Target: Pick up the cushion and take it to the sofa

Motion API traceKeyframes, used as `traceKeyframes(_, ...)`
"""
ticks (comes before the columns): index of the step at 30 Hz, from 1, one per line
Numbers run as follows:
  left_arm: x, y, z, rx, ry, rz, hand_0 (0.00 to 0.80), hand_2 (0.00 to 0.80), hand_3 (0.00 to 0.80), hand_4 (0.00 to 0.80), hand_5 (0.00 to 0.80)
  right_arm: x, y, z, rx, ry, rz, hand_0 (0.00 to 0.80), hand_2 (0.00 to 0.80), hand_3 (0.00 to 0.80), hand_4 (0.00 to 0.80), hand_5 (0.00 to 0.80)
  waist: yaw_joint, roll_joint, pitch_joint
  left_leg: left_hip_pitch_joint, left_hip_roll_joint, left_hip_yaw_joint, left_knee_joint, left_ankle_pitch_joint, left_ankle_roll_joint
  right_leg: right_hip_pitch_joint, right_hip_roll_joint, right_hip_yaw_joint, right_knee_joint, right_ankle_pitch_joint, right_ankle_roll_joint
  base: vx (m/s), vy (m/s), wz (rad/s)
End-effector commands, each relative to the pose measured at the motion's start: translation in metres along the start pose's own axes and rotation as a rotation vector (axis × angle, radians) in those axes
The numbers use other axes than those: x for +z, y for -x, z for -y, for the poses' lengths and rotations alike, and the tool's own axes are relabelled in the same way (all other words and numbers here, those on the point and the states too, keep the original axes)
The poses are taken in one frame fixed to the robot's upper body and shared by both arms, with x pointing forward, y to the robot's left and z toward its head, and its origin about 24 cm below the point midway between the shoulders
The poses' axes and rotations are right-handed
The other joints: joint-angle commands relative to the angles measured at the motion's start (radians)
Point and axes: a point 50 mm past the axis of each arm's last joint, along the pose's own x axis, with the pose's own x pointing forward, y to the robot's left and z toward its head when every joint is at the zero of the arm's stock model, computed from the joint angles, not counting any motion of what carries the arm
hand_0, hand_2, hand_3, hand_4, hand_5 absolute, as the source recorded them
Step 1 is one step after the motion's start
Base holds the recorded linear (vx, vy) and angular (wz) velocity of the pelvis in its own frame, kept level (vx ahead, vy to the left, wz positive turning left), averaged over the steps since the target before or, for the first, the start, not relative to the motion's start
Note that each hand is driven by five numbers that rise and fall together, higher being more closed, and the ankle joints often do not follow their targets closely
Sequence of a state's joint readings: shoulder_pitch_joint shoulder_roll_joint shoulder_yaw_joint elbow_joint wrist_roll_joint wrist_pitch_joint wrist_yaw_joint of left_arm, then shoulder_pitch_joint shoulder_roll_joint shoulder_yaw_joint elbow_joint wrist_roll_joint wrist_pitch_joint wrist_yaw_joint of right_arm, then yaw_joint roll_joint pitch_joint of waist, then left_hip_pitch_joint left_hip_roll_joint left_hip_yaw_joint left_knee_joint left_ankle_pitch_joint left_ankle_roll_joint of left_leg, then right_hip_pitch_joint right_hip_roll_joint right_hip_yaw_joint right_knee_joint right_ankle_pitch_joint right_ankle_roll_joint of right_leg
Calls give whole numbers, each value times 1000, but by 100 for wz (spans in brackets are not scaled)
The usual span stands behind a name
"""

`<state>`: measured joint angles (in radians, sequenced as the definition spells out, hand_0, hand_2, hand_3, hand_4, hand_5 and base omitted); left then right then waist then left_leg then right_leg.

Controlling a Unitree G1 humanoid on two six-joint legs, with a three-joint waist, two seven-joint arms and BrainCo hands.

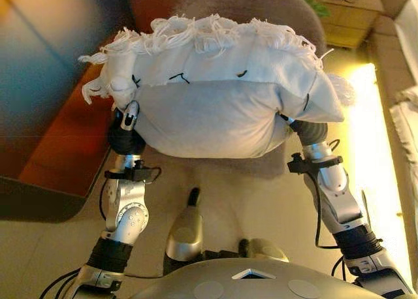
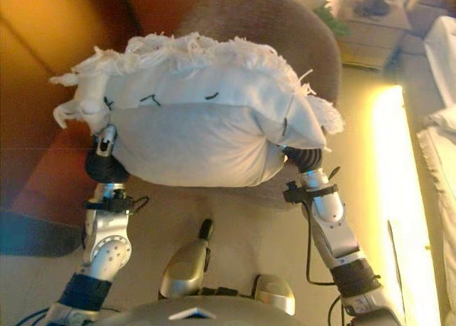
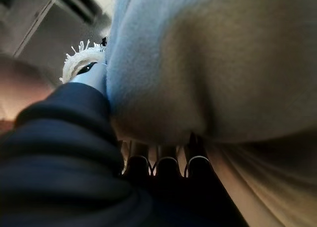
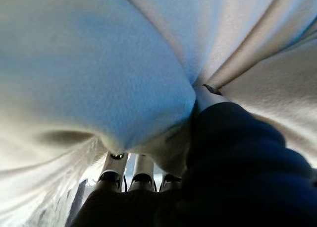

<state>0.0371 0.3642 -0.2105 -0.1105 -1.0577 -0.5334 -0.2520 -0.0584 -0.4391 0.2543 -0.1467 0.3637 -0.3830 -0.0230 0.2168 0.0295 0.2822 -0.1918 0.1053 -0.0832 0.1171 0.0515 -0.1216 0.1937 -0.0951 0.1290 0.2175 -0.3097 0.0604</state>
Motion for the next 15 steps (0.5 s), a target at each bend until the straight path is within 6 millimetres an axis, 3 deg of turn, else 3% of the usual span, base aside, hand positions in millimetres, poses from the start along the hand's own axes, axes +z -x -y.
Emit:
traceKeyframes(1,5,-19,60,-319,79,92,800,800,800,800,800,49,-24,-48,272,-14,309,800,800,800,800,800,-31,-2,-99,-60,90,25,-170,211,-13,145,-23,-143,67,-31,5,587,395,-75)
traceKeyframes(3,5,-22,60,-303,76,89,800,800,800,800,800,47,-20,-44,259,-38,295,800,800,800,800,800,-39,-17,-116,-60,86,76,-114,197,3,178,-86,-157,129,33,59,554,400,-83)
traceKeyframes(5,4,-25,60,-293,63,78,800,800,800,800,800,46,-16,-39,222,-63,268,800,800,800,800,800,-36,-50,-148,-86,43,102,-22,147,42,203,-129,-163,176,167,107,493,325,-31)
traceKeyframes(7,3,-25,61,-301,27,59,800,800,800,800,800,47,-12,-31,182,-95,271,800,800,800,800,800,-22,-67,-172,-85,5,117,19,97,86,184,-161,-169,300,323,118,511,278,-19)
traceKeyframes(9,7,-24,55,-297,13,41,800,800,800,800,800,43,-2,-22,182,-91,285,800,800,800,800,800,-33,-72,-179,-60,-15,125,27,68,105,99,-155,-152,378,410,110,424,174,0)
traceKeyframes(11,9,-25,48,-308,-18,23,800,800,800,800,800,45,1,-9,167,-91,294,800,800,800,800,800,-53,-84,-169,-20,-42,126,11,53,118,10,-110,-179,342,360,94,409,57,23)
traceKeyframes(13,12,-28,48,-336,-53,12,800,800,800,800,800,51,-5,-3,149,-80,305,800,800,800,800,800,-56,-96,-160,11,-68,124,-11,53,116,-33,-82,-254,232,310,80,369,-34,14)
traceKeyframes(14,12,-29,49,-340,-79,8,800,800,800,800,800,53,-9,-3,144,-77,307,800,800,800,800,800,-57,-96,-156,48,-73,132,-26,47,108,-86,-82,-315,151,313,73,300,-68,-3)
traceKeyframes(15,12,-29,49,-342,-86,6,800,800,800,800,800,53,-11,-4,141,-76,315,800,800,800,800,800,-62,-89,-149,83,-69,130,-41,41,102,-126,-76,-348,100,306,61,275,-78,-9)
